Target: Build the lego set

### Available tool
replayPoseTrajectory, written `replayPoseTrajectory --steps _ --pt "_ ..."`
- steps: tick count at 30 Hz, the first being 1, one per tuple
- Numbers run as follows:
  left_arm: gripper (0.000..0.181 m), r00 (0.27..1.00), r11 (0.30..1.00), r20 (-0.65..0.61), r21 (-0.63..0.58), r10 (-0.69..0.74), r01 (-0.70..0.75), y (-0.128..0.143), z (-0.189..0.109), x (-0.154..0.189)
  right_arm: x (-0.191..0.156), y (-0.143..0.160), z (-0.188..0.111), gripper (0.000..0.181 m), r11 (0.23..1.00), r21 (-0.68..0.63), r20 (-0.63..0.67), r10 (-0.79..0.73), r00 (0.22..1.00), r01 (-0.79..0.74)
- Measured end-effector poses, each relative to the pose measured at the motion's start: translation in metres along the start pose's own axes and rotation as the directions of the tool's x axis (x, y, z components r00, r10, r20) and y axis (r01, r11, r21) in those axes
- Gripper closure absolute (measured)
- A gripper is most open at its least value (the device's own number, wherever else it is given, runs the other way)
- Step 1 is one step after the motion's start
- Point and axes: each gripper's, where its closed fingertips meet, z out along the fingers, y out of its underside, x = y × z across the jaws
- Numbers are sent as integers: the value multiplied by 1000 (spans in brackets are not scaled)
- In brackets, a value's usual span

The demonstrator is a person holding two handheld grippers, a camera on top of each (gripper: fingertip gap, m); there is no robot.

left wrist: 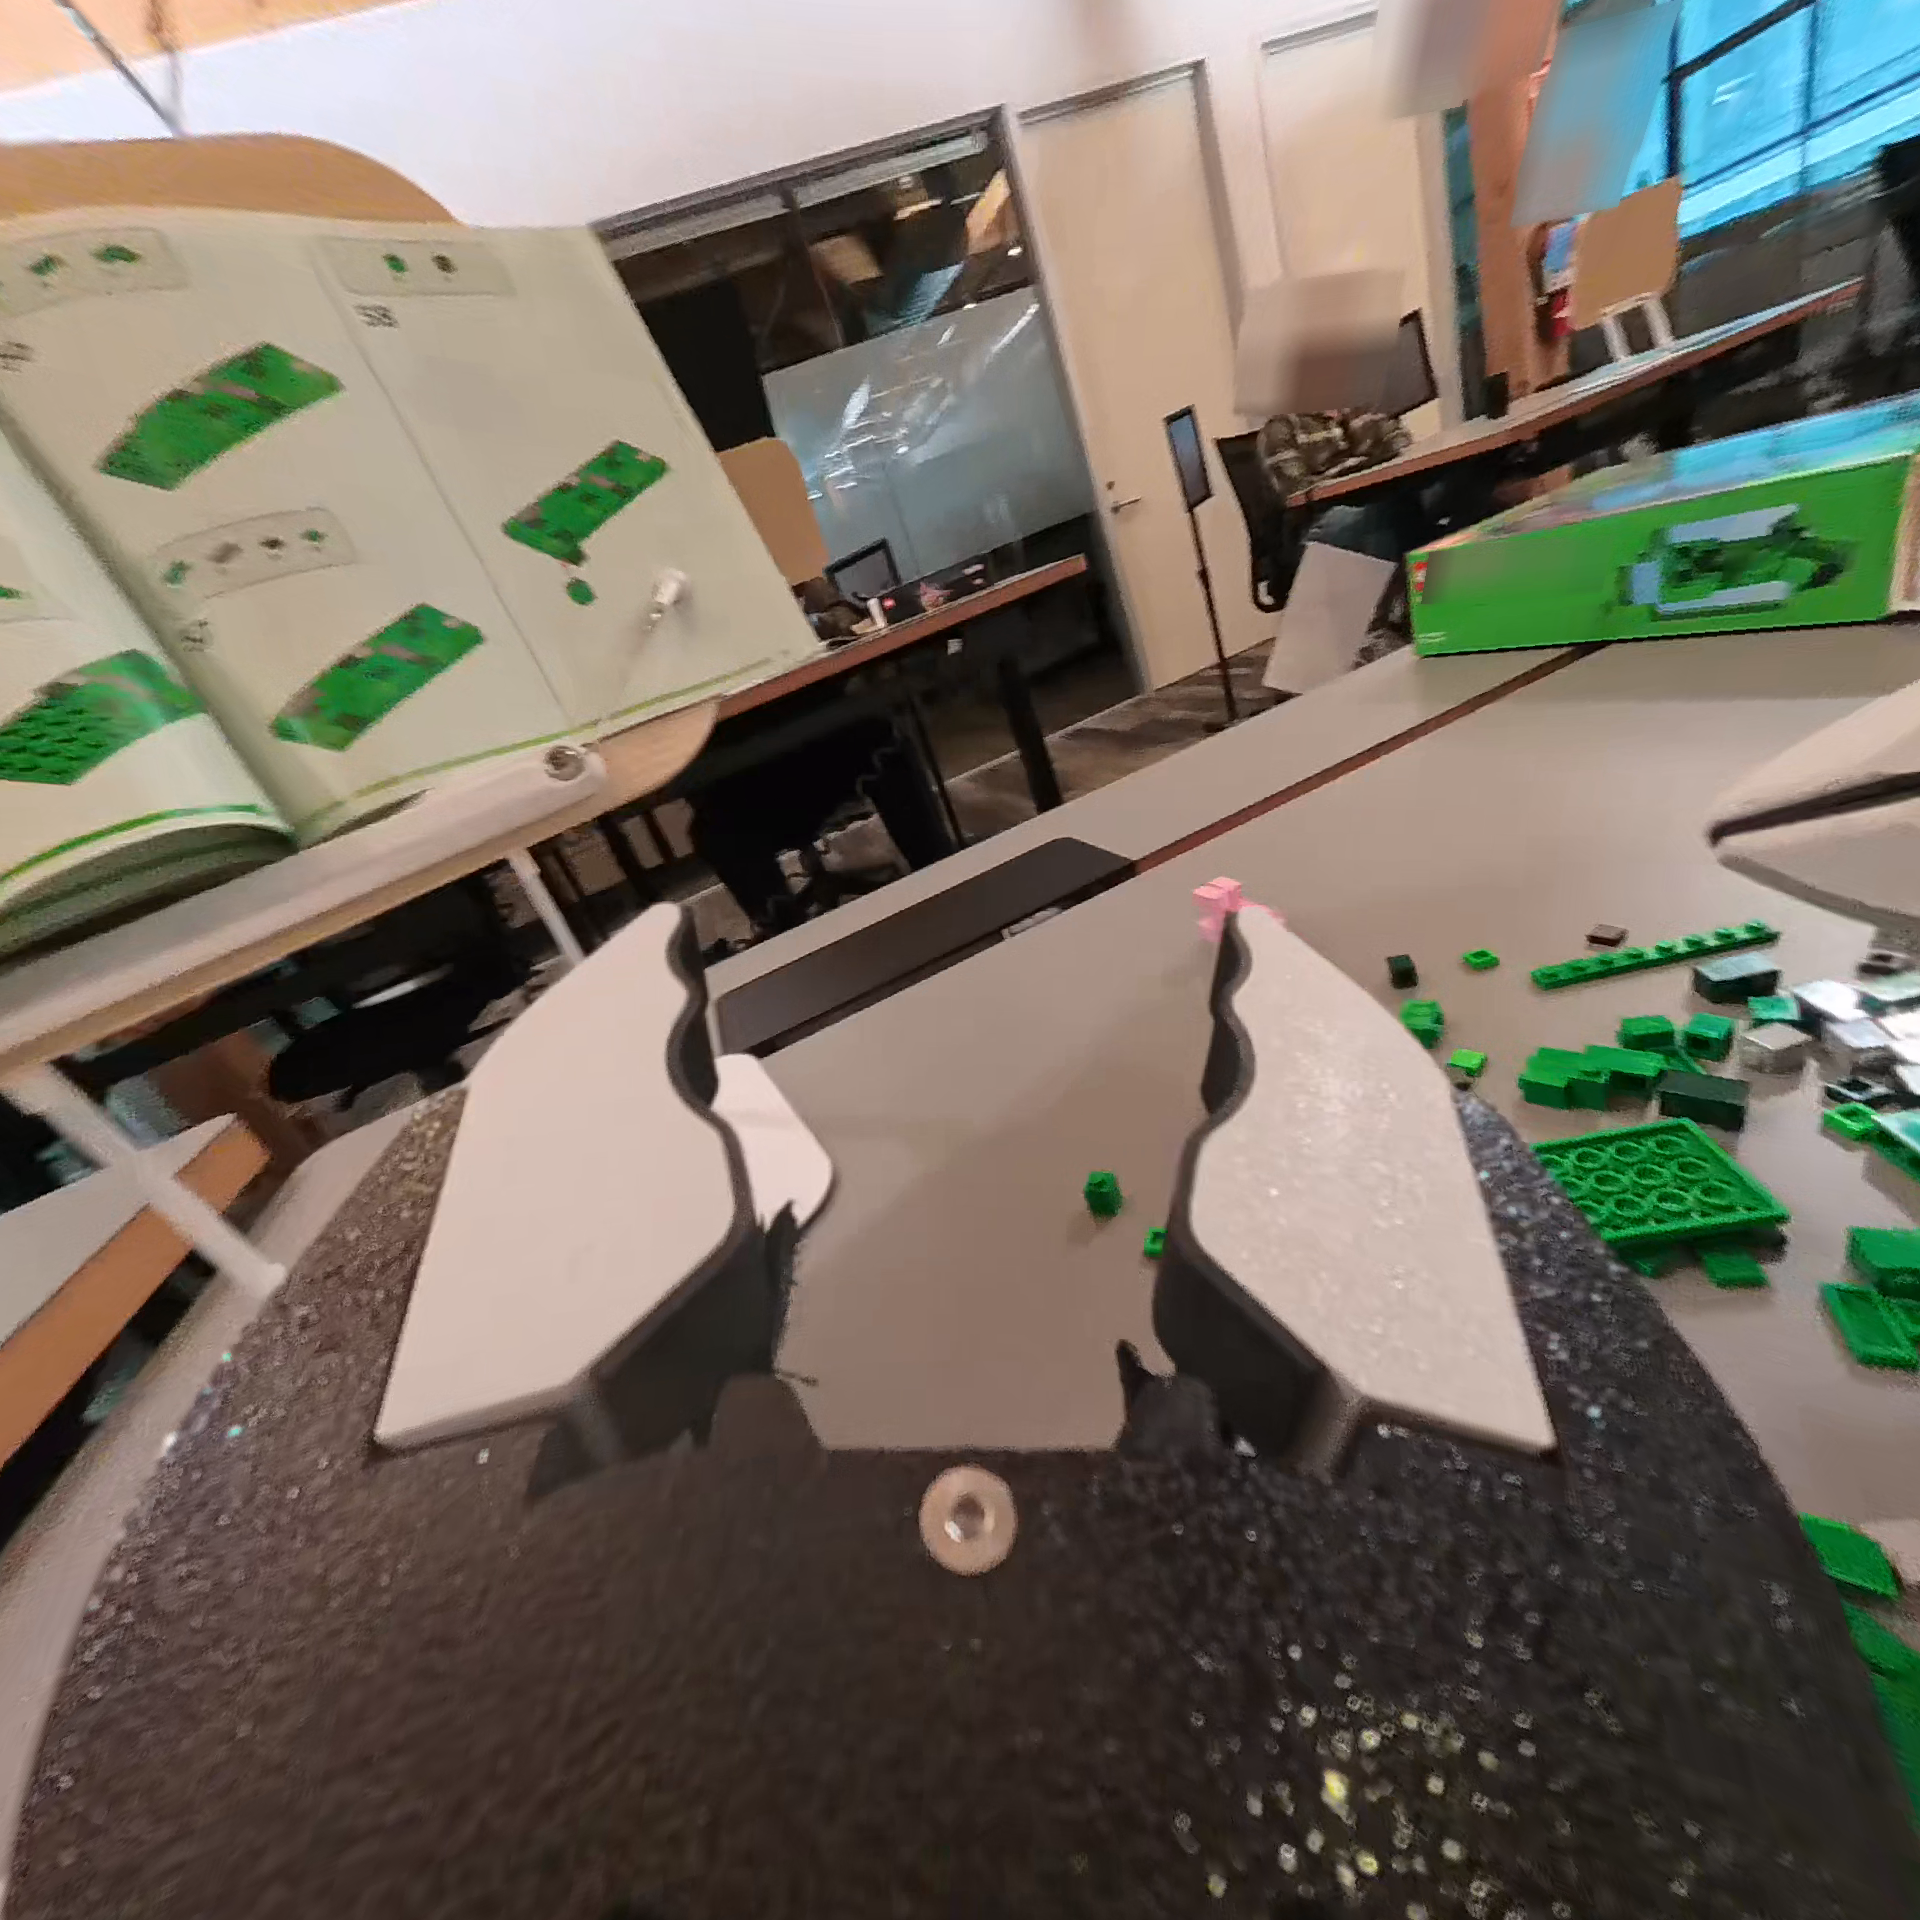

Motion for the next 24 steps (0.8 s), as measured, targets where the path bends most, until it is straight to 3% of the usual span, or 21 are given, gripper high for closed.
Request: replayPoseTrajectory --steps 5,7,10,15,20,24 --pt "92 979 992 -162 -9 -127 127 0 -3 19 -14 -4 6 181 997 0 54 -73 996 73" --pt "95 982 992 -140 -3 -126 126 1 -6 12 -23 -13 5 181 997 5 120 -79 990 79" --pt "99 983 990 -117 -11 -138 137 7 -5 4 -57 -20 -1 181 997 -71 344 -13 939 39" --pt "104 970 979 -133 -17 -204 203 10 -7 -1 -89 -41 -8 181 989 -118 455 -25 890 88" --pt "111 969 981 -153 -38 -196 192 16 -6 2 -125 -44 -17 169 975 -210 565 63 822 69" --pt "115 950 967 -185 -93 -252 238 21 -5 9 -139 -47 -19 167 951 -296 611 261 747 -90"
